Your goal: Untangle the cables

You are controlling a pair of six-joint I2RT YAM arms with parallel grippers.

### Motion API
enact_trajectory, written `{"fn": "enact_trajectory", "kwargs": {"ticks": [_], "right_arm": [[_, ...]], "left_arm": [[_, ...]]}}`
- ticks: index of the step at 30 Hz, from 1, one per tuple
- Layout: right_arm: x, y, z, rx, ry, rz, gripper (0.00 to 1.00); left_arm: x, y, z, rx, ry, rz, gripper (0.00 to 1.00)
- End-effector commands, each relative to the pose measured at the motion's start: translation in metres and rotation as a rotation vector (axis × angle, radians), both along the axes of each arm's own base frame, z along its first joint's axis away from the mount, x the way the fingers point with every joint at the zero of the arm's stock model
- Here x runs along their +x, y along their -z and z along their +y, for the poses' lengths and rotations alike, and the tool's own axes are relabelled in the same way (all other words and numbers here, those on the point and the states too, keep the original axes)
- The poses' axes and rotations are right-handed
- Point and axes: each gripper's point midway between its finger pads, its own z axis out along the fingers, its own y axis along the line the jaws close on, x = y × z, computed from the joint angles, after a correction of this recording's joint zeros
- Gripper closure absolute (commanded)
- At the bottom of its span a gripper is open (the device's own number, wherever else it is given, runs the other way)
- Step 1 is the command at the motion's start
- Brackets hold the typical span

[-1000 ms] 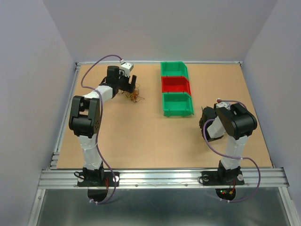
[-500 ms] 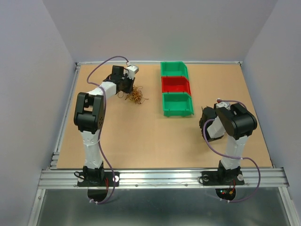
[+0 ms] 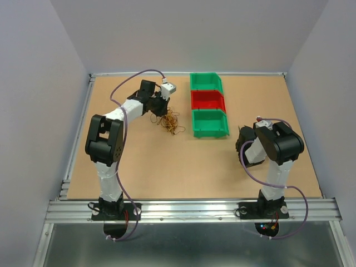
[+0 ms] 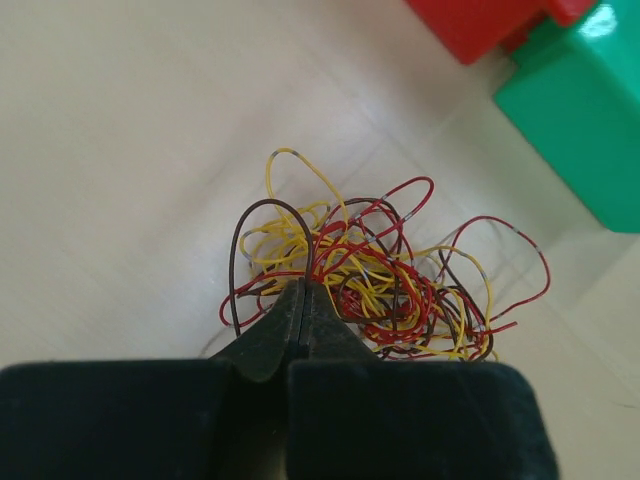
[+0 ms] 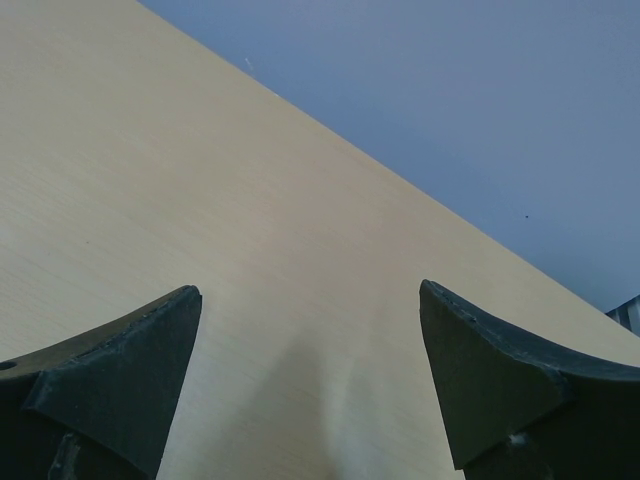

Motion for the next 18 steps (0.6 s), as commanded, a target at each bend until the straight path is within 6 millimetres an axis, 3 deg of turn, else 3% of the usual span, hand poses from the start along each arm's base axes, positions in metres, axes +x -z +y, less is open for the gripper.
{"fn": "enact_trajectory", "kwargs": {"ticks": [1, 13, 16, 18], "right_arm": [[-0.029, -0.031, -0.004, 0.155, 0.323, -0.525, 0.06], [-0.025, -0.046, -0.003, 0.159, 0.273, -0.504, 0.08], [-0.012, -0.102, 0.018, 0.212, 0.157, -0.534, 0.07], [-0.012, -0.132, 0.047, 0.25, -0.026, -0.592, 0.01]], "left_arm": [[-0.024, -0.046, -0.01, -0.009, 0.079, -0.089, 1.0], [-0.041, -0.059, -0.011, -0.02, 0.117, -0.127, 1.0], [-0.043, -0.063, -0.012, -0.024, 0.123, -0.142, 1.0], [-0.045, -0.065, -0.012, -0.024, 0.129, -0.149, 1.0]]}}
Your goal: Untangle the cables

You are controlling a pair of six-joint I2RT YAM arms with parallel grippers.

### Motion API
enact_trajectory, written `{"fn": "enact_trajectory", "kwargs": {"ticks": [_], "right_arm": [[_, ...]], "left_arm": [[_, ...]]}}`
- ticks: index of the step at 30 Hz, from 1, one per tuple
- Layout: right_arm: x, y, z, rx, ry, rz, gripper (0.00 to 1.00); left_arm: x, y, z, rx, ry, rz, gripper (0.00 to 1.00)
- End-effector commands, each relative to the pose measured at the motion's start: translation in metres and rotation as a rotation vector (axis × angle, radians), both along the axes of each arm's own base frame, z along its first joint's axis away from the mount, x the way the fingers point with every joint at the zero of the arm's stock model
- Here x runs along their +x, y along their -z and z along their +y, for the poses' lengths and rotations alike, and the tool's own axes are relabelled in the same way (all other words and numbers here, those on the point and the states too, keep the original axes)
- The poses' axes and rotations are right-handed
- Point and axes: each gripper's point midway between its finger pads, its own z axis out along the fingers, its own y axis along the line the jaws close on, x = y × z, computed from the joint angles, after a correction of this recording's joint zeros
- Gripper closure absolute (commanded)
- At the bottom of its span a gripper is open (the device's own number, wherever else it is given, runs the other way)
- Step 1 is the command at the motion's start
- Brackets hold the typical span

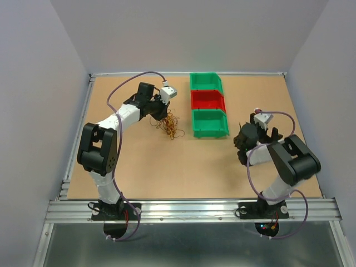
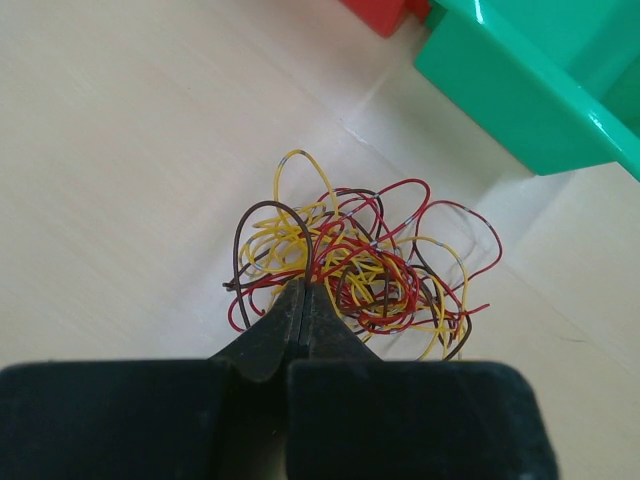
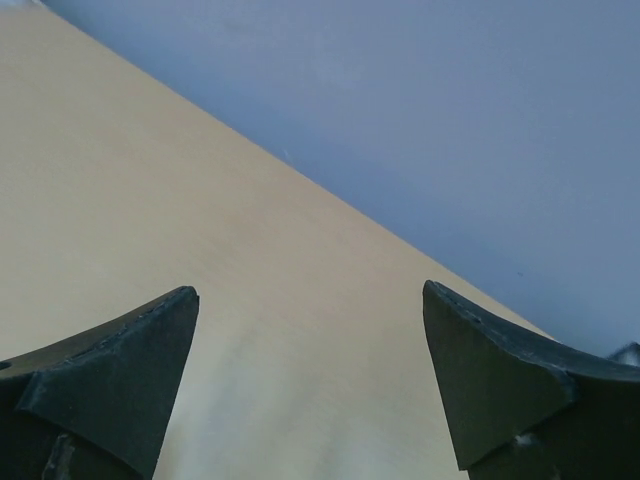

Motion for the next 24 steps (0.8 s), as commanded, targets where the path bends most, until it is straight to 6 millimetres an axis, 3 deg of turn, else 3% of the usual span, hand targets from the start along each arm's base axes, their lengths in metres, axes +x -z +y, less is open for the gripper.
{"fn": "enact_trajectory", "kwargs": {"ticks": [1, 2, 4, 5, 9, 15, 16, 17, 18, 19, 20, 21, 24], "right_arm": [[-0.015, -0.09, 0.044, 0.288, -0.056, -0.586, 0.0], [-0.01, -0.099, 0.069, 0.295, -0.192, -0.591, 0.0], [-0.005, -0.104, 0.095, 0.273, -0.305, -0.541, 0.0], [0.0, -0.108, 0.119, 0.261, -0.374, -0.498, 0.0], [0.002, -0.105, 0.178, 0.202, -0.522, -0.351, 0.0], [0.001, -0.115, 0.27, 0.209, -0.811, -0.382, 0.0], [0.001, -0.11, 0.284, 0.168, -0.863, -0.32, 0.01], [0.002, -0.123, 0.315, 0.259, -0.973, -0.405, 0.01], [0.004, -0.125, 0.336, 0.293, -1.064, -0.406, 0.01], [0.004, -0.102, 0.357, 0.267, -1.175, -0.252, 0.03], [0.003, -0.104, 0.375, 0.356, -1.266, -0.266, 0.05], [-0.003, -0.113, 0.391, 0.433, -1.373, -0.299, 0.06], [-0.02, -0.119, 0.413, 0.517, -1.543, -0.308, 0.08]], "left_arm": [[-0.003, -0.037, -0.006, -0.039, 0.041, -0.094, 1.0], [-0.004, -0.039, -0.006, -0.042, 0.045, -0.098, 1.0], [-0.007, -0.04, -0.008, -0.045, 0.056, -0.1, 1.0], [-0.009, -0.043, -0.008, -0.048, 0.061, -0.108, 1.0], [-0.021, -0.05, -0.014, -0.053, 0.104, -0.123, 1.0], [-0.039, -0.062, -0.01, -0.045, 0.122, -0.167, 1.0], [-0.04, -0.064, -0.01, -0.047, 0.122, -0.173, 1.0], [-0.045, -0.065, -0.007, -0.048, 0.123, -0.182, 1.0], [-0.046, -0.066, -0.007, -0.049, 0.126, -0.19, 1.0], [-0.048, -0.067, -0.006, -0.048, 0.127, -0.198, 1.0], [-0.049, -0.068, -0.005, -0.047, 0.127, -0.204, 1.0], [-0.051, -0.069, -0.002, -0.044, 0.119, -0.21, 1.0], [-0.054, -0.07, 0.002, -0.038, 0.11, -0.226, 1.0]]}}
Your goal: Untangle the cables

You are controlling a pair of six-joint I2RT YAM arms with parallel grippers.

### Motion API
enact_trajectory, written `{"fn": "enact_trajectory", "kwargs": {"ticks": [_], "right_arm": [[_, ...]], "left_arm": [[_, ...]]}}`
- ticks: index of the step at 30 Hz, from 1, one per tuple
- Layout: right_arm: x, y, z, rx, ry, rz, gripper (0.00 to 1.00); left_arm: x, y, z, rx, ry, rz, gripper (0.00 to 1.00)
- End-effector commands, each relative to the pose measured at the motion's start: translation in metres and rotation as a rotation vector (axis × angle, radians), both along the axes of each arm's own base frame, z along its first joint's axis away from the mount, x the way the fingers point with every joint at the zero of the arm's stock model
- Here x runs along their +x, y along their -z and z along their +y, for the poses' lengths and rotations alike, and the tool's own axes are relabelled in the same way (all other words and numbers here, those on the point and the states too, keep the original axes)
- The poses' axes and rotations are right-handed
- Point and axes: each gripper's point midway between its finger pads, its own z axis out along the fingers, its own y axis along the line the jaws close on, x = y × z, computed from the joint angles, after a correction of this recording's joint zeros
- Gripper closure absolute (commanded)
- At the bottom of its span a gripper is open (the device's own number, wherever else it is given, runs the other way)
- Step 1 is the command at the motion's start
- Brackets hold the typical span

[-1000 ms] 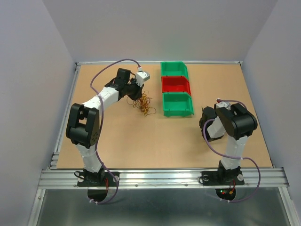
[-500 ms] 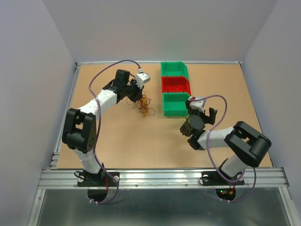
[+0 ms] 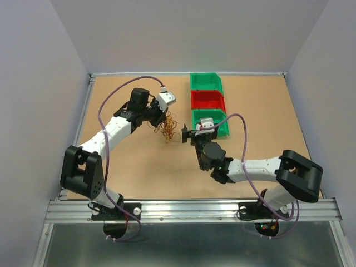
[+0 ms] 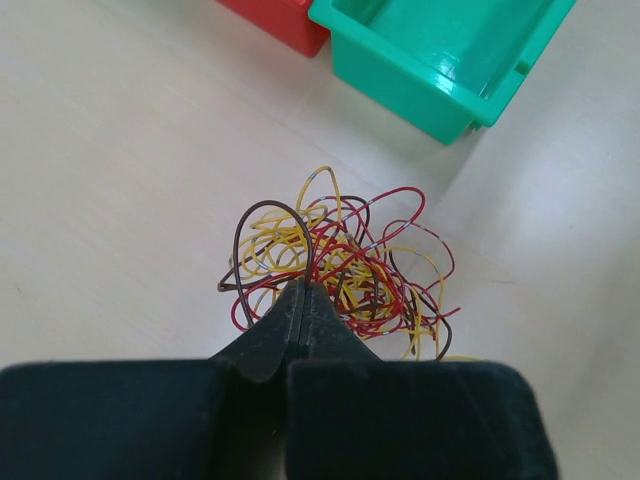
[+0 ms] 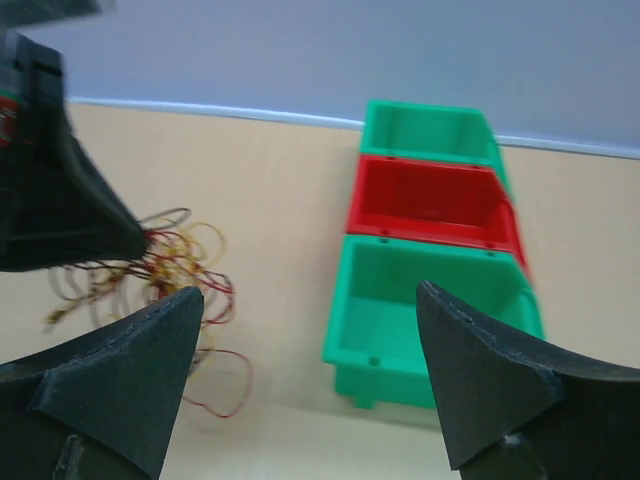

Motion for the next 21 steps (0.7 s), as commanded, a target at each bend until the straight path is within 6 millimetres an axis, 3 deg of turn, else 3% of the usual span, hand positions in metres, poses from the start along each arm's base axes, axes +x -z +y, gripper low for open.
{"fn": "enact_trajectory", "kwargs": {"ticks": [1, 3, 9, 15, 21], "right_arm": [[-0.023, -0.014, 0.063, 0.197, -0.379, 0.047, 0.09], [-0.033, -0.01, 0.083, 0.18, -0.502, 0.057, 0.1], [-0.043, 0.008, 0.117, 0.126, -0.684, 0.092, 0.13], [-0.038, 0.027, 0.125, 0.145, -0.829, 0.13, 0.16], [-0.027, 0.041, 0.133, 0.12, -0.835, 0.104, 0.18]], "left_arm": [[-0.003, -0.021, 0.001, -0.02, 0.01, -0.086, 1.0], [-0.007, -0.022, 0.001, -0.025, 0.019, -0.091, 1.0], [-0.018, -0.038, 0.003, -0.047, 0.034, -0.122, 1.0], [-0.03, -0.052, 0.004, -0.079, 0.045, -0.154, 1.0], [-0.044, -0.064, 0.0, -0.117, 0.086, -0.16, 1.0]]}}
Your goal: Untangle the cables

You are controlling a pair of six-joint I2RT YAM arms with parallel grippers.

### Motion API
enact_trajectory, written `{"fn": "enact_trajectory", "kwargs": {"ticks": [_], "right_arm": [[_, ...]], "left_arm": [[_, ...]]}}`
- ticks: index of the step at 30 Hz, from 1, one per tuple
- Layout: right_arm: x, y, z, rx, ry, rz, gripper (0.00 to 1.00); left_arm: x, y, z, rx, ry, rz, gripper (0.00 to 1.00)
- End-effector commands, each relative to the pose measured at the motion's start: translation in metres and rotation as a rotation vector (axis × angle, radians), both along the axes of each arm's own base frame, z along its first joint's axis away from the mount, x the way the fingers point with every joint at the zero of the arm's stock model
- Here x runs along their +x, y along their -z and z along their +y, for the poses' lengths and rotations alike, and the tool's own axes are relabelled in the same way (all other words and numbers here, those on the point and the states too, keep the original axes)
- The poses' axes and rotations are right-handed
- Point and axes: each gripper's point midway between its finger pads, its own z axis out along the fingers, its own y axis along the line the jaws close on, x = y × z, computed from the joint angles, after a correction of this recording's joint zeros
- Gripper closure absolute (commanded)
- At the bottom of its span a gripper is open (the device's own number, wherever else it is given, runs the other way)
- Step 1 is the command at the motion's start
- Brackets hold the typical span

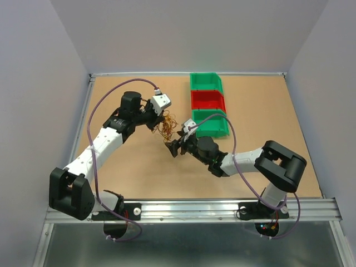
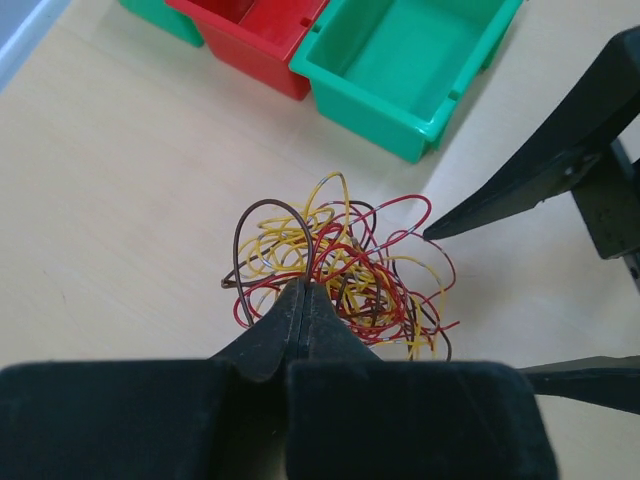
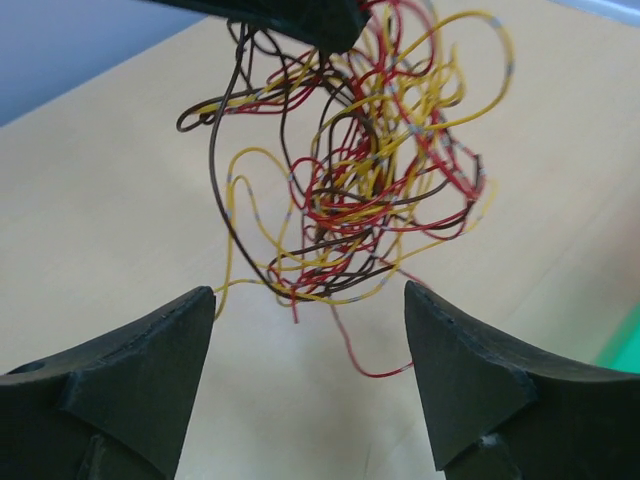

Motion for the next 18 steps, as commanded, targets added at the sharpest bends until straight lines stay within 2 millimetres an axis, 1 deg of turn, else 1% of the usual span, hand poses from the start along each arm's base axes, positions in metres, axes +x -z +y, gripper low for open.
{"fn": "enact_trajectory", "kwargs": {"ticks": [1, 2, 3, 4, 6, 7, 8, 9, 10, 11, 12, 13, 14, 15, 16, 17, 18], "right_arm": [[-0.002, -0.024, 0.025, 0.082, -0.085, -0.074, 0.2], [-0.001, -0.017, 0.028, 0.072, -0.091, -0.072, 0.23], [0.002, -0.021, 0.03, 0.089, -0.084, -0.084, 0.34], [0.004, -0.019, 0.03, 0.09, -0.075, -0.085, 0.42], [0.008, -0.018, 0.029, 0.093, -0.054, -0.089, 0.65], [0.008, -0.02, 0.027, 0.104, -0.049, -0.097, 0.8], [0.006, -0.019, 0.023, 0.106, -0.046, -0.098, 0.86], [0.005, -0.029, 0.017, 0.138, -0.032, -0.113, 0.99], [0.003, -0.025, 0.014, 0.14, -0.029, -0.105, 0.99], [-0.003, -0.024, 0.005, 0.142, -0.028, -0.1, 1.0], [-0.005, -0.027, 0.001, 0.157, -0.024, -0.1, 0.99], [-0.009, -0.028, -0.007, 0.159, -0.016, -0.097, 0.99], [-0.007, -0.028, -0.008, 0.161, -0.002, -0.094, 1.0], [-0.006, -0.028, -0.018, 0.168, 0.034, -0.09, 0.99], [-0.005, -0.028, -0.023, 0.168, 0.054, -0.087, 0.99], [-0.005, -0.027, -0.027, 0.165, 0.07, -0.086, 0.99], [-0.005, -0.029, -0.035, 0.17, 0.094, -0.088, 0.99]], "left_arm": [[-0.015, -0.02, -0.009, -0.061, 0.072, -0.035, 1.0], [-0.021, -0.021, -0.012, -0.072, 0.097, -0.017, 1.0], [-0.024, -0.022, -0.013, -0.076, 0.109, -0.011, 1.0], [-0.026, -0.023, -0.014, -0.081, 0.12, -0.003, 1.0], [-0.031, -0.027, -0.015, -0.089, 0.139, -0.004, 1.0], [-0.031, -0.028, -0.014, -0.087, 0.135, -0.012, 1.0], [-0.025, -0.032, -0.01, -0.084, 0.101, -0.042, 1.0], [-0.024, -0.037, -0.006, -0.103, 0.065, -0.053, 1.0], [-0.02, -0.04, -0.001, -0.117, 0.027, -0.065, 1.0], [-0.015, -0.045, 0.004, -0.13, -0.006, -0.083, 1.0], [-0.005, -0.053, 0.02, -0.159, -0.086, -0.116, 1.0], [-0.001, -0.056, 0.027, -0.175, -0.114, -0.121, 1.0], [0.004, -0.061, 0.035, -0.199, -0.14, -0.131, 1.0], [0.015, -0.067, 0.058, -0.233, -0.211, -0.142, 1.0], [0.02, -0.07, 0.067, -0.255, -0.234, -0.141, 1.0], [0.025, -0.077, 0.077, -0.282, -0.247, -0.157, 1.0], [0.03, -0.075, 0.087, -0.296, -0.272, -0.148, 1.0]]}}
